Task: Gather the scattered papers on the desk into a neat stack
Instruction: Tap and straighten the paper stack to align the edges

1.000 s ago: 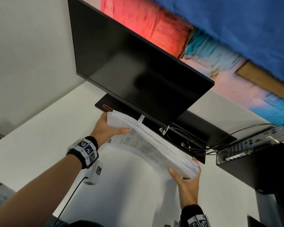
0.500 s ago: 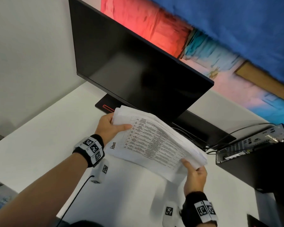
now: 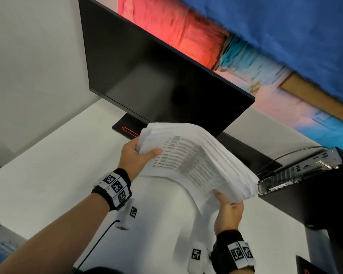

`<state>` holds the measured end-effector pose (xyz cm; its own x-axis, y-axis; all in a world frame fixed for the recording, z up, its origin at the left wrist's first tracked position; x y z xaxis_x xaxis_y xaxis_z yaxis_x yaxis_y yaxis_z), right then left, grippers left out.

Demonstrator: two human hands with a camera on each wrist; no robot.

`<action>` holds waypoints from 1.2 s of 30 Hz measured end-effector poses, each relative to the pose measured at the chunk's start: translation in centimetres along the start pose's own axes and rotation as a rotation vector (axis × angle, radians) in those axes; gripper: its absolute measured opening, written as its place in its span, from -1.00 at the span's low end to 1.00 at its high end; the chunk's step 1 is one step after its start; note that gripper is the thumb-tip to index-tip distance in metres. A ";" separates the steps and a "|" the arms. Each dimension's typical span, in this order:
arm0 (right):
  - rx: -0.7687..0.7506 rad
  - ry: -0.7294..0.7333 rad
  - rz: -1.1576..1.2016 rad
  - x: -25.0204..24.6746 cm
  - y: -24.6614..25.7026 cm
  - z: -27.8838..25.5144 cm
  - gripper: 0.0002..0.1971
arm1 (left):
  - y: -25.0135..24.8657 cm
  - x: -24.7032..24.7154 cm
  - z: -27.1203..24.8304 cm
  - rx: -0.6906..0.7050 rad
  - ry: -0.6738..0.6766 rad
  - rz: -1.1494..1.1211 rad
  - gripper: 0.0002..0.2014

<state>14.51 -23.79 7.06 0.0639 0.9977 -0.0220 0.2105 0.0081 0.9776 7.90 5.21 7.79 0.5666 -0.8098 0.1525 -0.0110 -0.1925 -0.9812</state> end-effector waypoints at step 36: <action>0.228 -0.068 0.057 -0.8 -1.5 2.0 -0.50 | 3.2 -1.4 2.2 -0.167 0.126 0.235 -0.75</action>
<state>16.08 -24.77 5.22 0.1462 0.9892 0.0101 0.4190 -0.0711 0.9052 8.93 6.94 4.18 0.4260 -0.9032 -0.0527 -0.2706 -0.0716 -0.9600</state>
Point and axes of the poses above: each hand's wrist, its own z-axis towards the middle knuckle, its own x-axis out of the palm, y = z × x, the point moved 2 cm from there along z, towards the middle knuckle, and after that the axes turned 5 degrees about y, right-handed, at the moved point
